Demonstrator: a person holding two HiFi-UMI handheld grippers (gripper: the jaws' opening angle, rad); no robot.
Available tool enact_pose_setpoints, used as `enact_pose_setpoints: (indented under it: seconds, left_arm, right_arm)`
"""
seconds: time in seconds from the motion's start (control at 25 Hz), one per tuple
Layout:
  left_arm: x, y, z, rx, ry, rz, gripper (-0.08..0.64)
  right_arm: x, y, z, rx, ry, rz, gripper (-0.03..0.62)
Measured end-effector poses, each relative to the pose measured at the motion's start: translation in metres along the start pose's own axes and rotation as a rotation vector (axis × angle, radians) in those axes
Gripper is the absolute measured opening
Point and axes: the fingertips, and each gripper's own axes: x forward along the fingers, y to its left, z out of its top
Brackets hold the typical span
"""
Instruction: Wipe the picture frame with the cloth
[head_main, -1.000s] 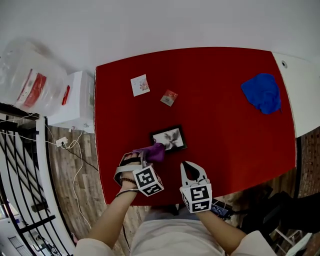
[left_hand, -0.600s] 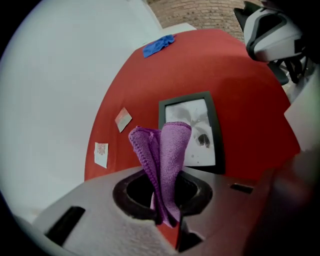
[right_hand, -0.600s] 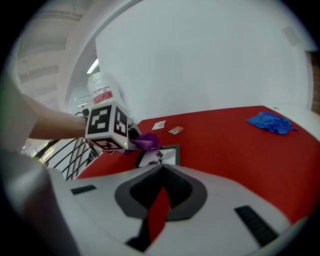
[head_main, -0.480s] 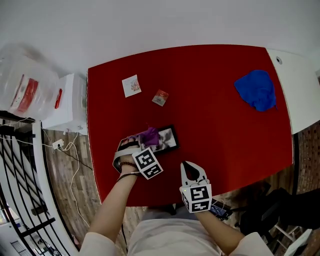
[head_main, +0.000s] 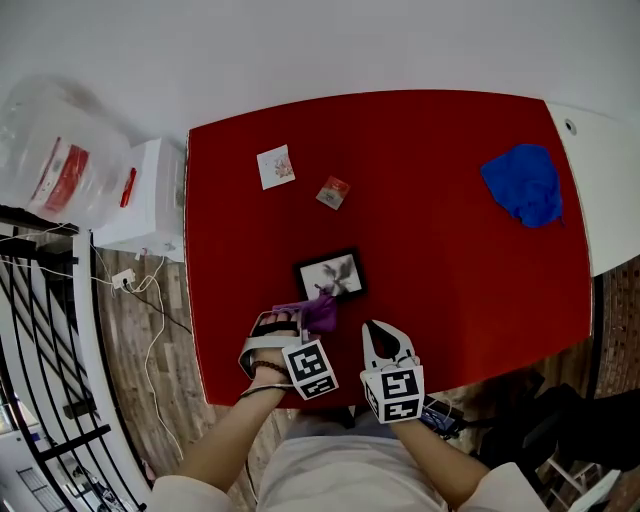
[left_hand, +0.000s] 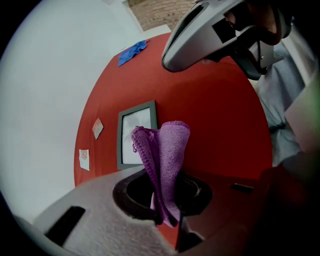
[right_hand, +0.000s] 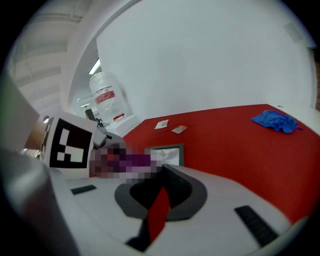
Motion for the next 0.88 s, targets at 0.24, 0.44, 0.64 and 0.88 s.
enact_pose_setpoints:
  seconds: [0.24,0.44,0.64,0.88]
  left_arm:
    - [-0.002,0.026,0.002,-0.059,-0.028,0.059,0.060]
    - [0.019,0.093,0.006,-0.138,-0.010,0.124,0.061]
    - [0.043,0.100,0.015,-0.127,0.021,0.099,0.061]
    - [0.037,0.084,0.019,-0.077,0.040,0.074,0.061]
  right_arm:
    - [-0.004,-0.003,0.001,0.000,-0.001,0.000,0.005]
    - [-0.009,-0.012,-0.001,0.008,0.002,-0.017,0.005]
    - [-0.011,-0.019,-0.002,0.015,0.005,-0.027,0.005]
    - [-0.011,-0.027,-0.004,0.020,0.008,-0.032,0.005]
